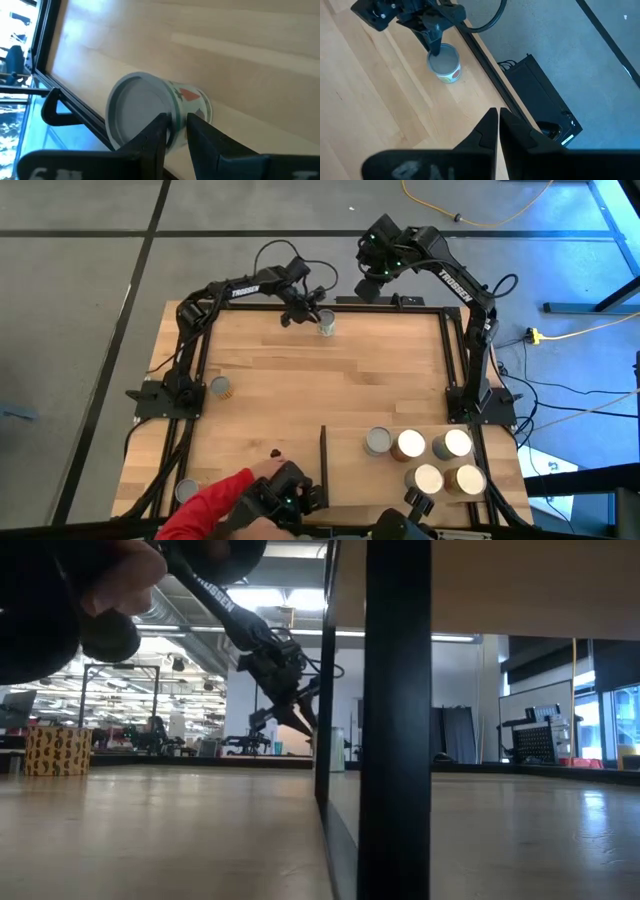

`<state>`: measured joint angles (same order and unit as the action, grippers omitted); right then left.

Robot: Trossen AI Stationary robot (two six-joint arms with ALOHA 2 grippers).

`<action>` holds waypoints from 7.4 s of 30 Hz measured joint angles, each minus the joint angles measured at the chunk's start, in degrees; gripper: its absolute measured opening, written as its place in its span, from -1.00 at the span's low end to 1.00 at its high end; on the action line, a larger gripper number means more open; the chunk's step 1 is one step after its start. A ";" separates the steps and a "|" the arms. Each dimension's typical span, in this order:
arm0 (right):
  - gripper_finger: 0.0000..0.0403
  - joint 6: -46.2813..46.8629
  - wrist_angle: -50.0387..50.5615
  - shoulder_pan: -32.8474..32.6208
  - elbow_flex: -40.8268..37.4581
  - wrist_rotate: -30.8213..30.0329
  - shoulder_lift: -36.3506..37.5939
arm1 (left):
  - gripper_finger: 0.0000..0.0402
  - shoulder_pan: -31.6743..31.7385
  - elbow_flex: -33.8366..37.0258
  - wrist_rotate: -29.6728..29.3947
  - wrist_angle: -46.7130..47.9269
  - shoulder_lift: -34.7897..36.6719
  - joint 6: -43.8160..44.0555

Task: Pick and place cans onto a shelf
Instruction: Put the canned mixed vegetables on the shelf

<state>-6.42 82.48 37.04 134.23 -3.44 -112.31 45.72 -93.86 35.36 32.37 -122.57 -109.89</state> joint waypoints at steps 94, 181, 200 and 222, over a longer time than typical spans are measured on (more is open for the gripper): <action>-0.90 -2.64 4.86 -0.59 0.00 18.39 26.16 | -1.00 -58.59 -17.14 -25.36 18.23 27.36 70.75; -0.90 -13.18 7.54 -13.68 -0.02 50.03 34.10 | -0.79 -65.97 -17.16 -32.17 9.49 12.50 111.38; -0.90 -13.02 7.45 -15.65 -0.27 47.59 34.10 | -0.77 -65.84 -17.14 -39.22 9.90 18.22 112.59; -0.90 1.04 4.49 -41.80 -0.68 19.65 17.19 | -1.00 -62.99 -17.11 -45.42 39.61 33.68 111.25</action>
<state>-5.37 86.96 -4.76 133.56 16.21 -95.12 -17.28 -110.98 -10.07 71.98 -88.88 1.37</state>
